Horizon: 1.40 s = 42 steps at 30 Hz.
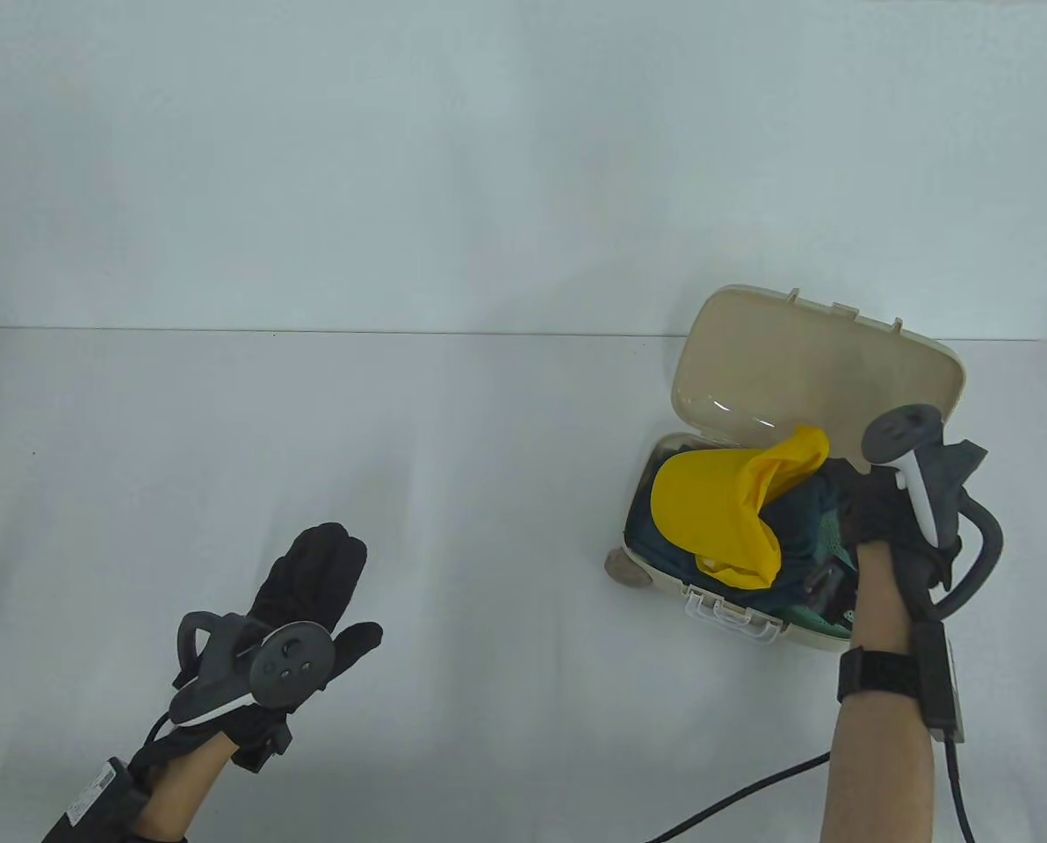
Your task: Pack suitcase
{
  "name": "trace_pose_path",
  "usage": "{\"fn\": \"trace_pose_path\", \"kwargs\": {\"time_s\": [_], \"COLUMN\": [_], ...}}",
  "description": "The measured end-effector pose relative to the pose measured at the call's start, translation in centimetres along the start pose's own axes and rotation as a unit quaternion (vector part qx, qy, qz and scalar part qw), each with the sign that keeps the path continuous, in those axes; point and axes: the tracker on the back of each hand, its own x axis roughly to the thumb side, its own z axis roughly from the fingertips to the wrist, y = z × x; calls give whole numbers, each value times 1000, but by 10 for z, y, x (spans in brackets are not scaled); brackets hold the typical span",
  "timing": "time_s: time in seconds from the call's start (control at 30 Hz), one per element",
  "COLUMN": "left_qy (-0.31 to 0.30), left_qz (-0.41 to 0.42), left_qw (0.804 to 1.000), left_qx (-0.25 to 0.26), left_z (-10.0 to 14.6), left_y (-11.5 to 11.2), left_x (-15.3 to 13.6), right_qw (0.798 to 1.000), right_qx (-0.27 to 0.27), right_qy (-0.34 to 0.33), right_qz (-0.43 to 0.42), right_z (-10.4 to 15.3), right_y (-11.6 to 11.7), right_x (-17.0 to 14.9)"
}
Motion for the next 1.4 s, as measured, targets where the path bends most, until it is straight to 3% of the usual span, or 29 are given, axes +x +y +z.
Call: {"fn": "trace_pose_path", "kwargs": {"time_s": [0.17,0.3,0.53,0.77,1.0,1.07,1.4], "left_qy": [3,5,8,10,20,20,7], "left_qz": [2,0,-1,-1,0,-3,-9], "left_qw": [1000,1000,1000,1000,1000,1000,1000], "left_qx": [1,0,-5,-10,4,5,12], "left_z": [0,0,0,1,-3,-3,1], "left_y": [1,2,3,4,10,11,14], "left_x": [-1,-1,-1,-1,-3,-2,2], "right_qw": [999,996,988,986,987,987,978], "right_qx": [13,58,132,159,130,133,172], "right_qy": [42,70,75,48,11,3,-92], "right_qz": [14,9,-5,-24,98,92,74], "right_z": [-12,-22,-30,-33,-28,-25,16], "right_y": [20,49,87,100,104,105,122], "right_x": [-44,-75,-92,-83,-57,-53,-1]}}
